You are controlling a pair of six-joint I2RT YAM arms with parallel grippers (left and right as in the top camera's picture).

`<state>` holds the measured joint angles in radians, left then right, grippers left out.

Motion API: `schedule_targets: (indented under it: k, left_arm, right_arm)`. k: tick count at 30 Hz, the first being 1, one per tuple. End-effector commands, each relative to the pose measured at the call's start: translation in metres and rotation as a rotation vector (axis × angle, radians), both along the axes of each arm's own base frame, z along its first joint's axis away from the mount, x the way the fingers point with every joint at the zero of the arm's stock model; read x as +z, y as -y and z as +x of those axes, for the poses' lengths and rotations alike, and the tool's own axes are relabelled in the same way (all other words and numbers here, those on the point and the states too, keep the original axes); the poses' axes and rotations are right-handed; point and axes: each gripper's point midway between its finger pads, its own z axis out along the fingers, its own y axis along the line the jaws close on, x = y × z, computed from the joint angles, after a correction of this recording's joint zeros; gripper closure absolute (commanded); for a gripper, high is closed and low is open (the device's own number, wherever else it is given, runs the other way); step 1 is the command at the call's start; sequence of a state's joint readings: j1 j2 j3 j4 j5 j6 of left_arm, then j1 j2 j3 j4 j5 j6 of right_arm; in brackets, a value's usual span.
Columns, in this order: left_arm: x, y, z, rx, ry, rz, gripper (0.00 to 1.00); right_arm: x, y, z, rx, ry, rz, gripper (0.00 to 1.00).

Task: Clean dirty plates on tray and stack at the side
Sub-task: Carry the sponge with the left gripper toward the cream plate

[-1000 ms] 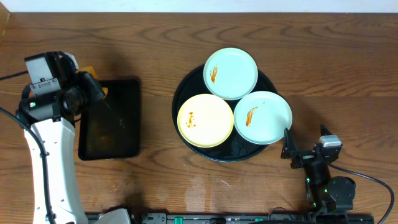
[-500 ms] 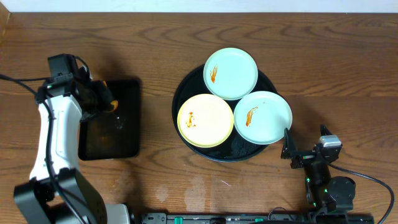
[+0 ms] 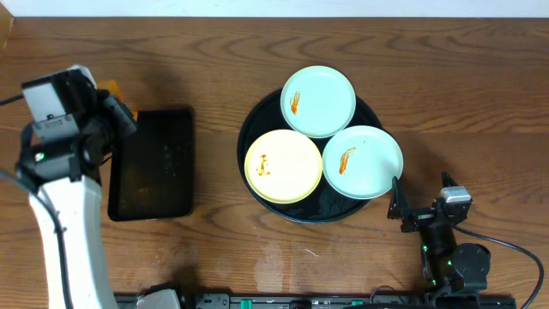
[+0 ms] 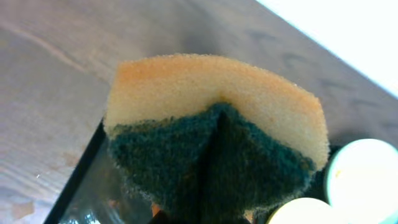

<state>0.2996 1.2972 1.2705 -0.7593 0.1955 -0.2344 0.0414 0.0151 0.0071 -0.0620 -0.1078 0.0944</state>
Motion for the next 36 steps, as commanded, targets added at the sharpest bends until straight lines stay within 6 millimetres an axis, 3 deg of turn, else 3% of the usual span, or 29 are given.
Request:
schedule_targets:
  k: [1, 4, 7, 11, 16, 20, 23, 31, 34, 36]
  left_arm:
    - [-0.079, -0.009, -0.005, 0.025, -0.211, -0.017, 0.93]
    - [-0.12, -0.005, -0.008, 0.013, -0.333, -0.07, 0.93]
    - [-0.124, 0.012, -0.003, -0.04, -0.333, -0.163, 0.93]
    - [-0.087, 0.023, 0.009, -0.088, -0.223, -0.203, 0.93]
    - [-0.029, 0.021, 0.008, -0.093, -0.061, -0.129, 0.93]
    - [-0.008, 0.008, 0.001, -0.041, -0.008, -0.039, 0.93]
    - [-0.019, 0.004, -0.002, -0.022, -0.043, -0.026, 0.93]
    - [-0.102, 0.003, -0.009, -0.002, -0.298, -0.1, 0.93]
    - [-0.104, 0.006, -0.01, 0.0, -0.308, -0.122, 0.93]
    - [-0.088, 0.011, -0.006, -0.019, -0.265, -0.139, 0.92]
  right_arm:
    - [-0.001, 0.002, 0.0, -0.008, -0.001, -0.01, 0.01]
    - [-0.001, 0.002, 0.0, -0.008, -0.001, -0.01, 0.01]
    - [-0.001, 0.002, 0.0, -0.008, -0.001, -0.01, 0.01]
    - [-0.001, 0.002, 0.0, -0.008, -0.001, -0.01, 0.01]
    - [-0.001, 0.002, 0.0, -0.008, -0.001, -0.01, 0.01]
    - [-0.001, 0.002, 0.0, -0.008, -0.001, -0.01, 0.01]
    - [-0.001, 0.002, 0.0, -0.008, -0.001, -0.01, 0.01]
    - [-0.001, 0.002, 0.0, -0.008, -0.001, -0.01, 0.01]
    - [-0.001, 0.002, 0.0, -0.008, -0.001, -0.01, 0.01]
    - [-0.001, 0.002, 0.0, -0.008, -0.001, -0.01, 0.01]
